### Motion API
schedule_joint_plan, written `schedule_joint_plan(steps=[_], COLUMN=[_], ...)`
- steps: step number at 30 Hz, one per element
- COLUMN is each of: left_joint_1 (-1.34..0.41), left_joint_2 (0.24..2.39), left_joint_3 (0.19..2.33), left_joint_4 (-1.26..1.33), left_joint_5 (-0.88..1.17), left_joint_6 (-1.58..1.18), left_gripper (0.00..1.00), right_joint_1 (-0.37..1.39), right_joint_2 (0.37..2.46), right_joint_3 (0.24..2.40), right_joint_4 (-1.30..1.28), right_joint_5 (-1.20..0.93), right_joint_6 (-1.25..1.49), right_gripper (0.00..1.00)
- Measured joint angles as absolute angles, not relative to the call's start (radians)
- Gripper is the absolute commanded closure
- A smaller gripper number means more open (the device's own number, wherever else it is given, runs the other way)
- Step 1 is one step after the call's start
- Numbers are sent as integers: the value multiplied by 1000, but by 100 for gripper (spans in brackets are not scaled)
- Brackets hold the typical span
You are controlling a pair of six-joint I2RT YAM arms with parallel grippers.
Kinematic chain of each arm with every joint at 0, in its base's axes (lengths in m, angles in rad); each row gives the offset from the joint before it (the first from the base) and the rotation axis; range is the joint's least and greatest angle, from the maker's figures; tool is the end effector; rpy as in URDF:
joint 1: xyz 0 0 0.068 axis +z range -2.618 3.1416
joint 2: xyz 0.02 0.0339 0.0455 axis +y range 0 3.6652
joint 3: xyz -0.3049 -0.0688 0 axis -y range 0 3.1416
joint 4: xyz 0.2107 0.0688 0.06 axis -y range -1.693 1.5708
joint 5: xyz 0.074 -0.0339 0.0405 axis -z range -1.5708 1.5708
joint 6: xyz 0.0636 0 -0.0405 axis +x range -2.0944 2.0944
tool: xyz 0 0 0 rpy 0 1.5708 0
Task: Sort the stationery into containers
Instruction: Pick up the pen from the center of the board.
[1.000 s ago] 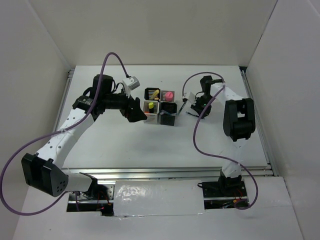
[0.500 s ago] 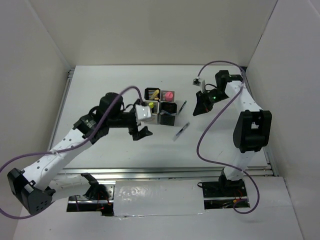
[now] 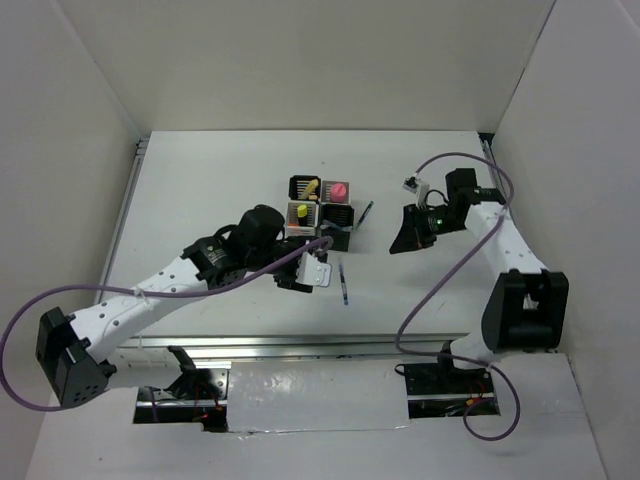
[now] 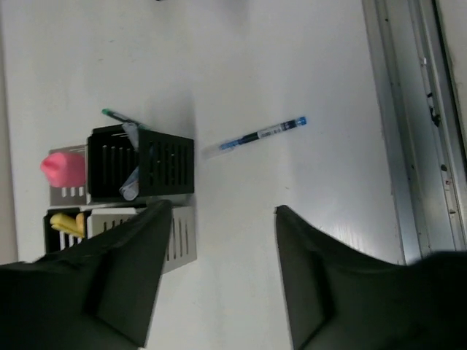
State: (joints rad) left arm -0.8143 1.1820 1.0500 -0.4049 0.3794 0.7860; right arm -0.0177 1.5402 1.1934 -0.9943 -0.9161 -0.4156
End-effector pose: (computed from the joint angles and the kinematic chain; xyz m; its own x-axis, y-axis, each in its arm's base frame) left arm 0.1445 -0.1875 0.3593 0.3844 0.5502 -0.7413 0.8801 0.0238 0.4741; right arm 0.2557 0.0459 0.2933 -0.8222 -0.2313 -0.5201 -0.5484 0.5669 0.6147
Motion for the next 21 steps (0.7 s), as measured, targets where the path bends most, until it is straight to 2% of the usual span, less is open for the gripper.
schedule_joint_plan(steps=[3,4,6,8,9,12,15,21], left_joint_1=[-815,-815,-817,-817,-816,-794,-729,-569], left_joint_2=[1253,1273,1283,1266,1251,1181,1102,1011], left_joint_3=[1082,1081,1063,1033,1016,978,974,973], left_joint_4=[-430,-419,-386,-339,-318,-283,-274,-286], left_joint_5=[393,392,368,326,298,224,159,117], left_joint_6=[775,745,663,547,482,292,120,-64], left_gripper=[34,28,22,19,16,9,8,8], right_joint_1=[-17,-15,3,69,122,331,420,563], right_joint_2=[1410,1361,1277,1184,1137,1016,995,1093], right_joint_3=[1124,1097,1041,969,933,855,849,840], right_joint_4=[-910,-866,-798,-712,-677,-596,-551,-469], right_joint_5=[-855,-827,-767,-680,-628,-385,-229,20], right_joint_6=[-332,-293,-218,-121,-64,110,241,390], right_gripper=[81,80,80,76,69,58,59,60])
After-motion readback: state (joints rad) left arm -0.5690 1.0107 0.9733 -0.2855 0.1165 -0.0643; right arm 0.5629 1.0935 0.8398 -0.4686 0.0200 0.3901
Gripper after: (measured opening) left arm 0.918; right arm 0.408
